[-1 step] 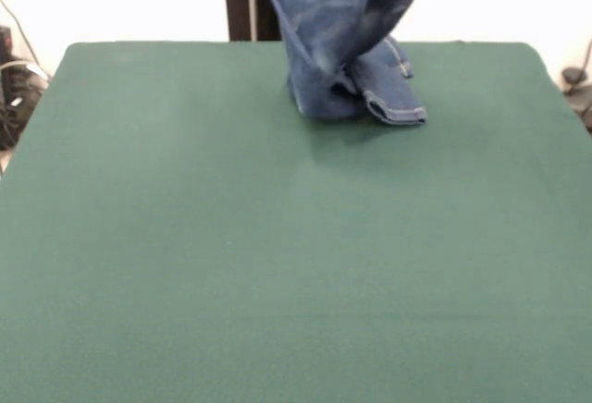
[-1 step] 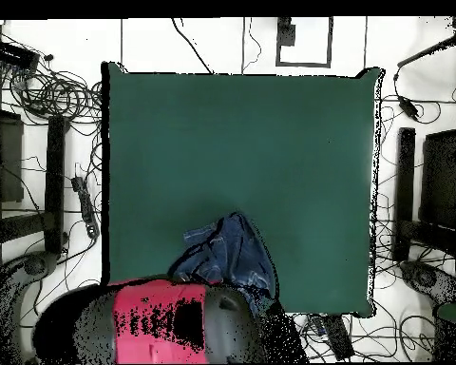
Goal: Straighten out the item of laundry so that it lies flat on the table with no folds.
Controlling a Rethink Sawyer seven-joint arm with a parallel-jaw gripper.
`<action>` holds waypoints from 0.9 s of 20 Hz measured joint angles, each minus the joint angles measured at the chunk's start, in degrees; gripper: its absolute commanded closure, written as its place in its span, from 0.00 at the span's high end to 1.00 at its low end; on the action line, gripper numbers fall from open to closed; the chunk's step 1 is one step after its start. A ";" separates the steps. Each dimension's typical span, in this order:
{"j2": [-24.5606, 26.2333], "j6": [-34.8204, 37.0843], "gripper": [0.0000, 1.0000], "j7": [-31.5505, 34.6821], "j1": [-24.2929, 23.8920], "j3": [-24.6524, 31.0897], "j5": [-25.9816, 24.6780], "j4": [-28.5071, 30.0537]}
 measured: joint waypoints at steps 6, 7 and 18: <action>-0.09 1.18 0.00 0.36 -5.79 0.00 7.49 -1.66; -0.09 2.00 0.00 0.36 -7.36 -0.01 8.15 -2.42; -1.23 11.05 0.00 0.36 -18.93 -0.02 9.59 -9.73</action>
